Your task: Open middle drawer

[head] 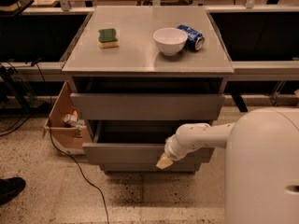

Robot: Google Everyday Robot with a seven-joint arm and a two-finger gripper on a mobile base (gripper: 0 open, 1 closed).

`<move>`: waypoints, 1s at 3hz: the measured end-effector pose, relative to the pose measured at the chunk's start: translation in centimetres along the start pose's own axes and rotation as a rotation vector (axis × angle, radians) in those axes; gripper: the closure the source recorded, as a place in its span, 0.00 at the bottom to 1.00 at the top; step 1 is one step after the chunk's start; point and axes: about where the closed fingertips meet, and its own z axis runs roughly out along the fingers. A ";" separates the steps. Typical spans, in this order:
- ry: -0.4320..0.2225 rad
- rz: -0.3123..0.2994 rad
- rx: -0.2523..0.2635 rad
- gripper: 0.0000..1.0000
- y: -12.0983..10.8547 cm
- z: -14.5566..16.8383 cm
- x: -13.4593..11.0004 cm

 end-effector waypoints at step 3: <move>0.028 0.062 0.018 1.00 2.1 -4.0 2.0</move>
Offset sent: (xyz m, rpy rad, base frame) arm -0.0437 -0.0337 0.0373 -0.0211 0.0134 -0.0888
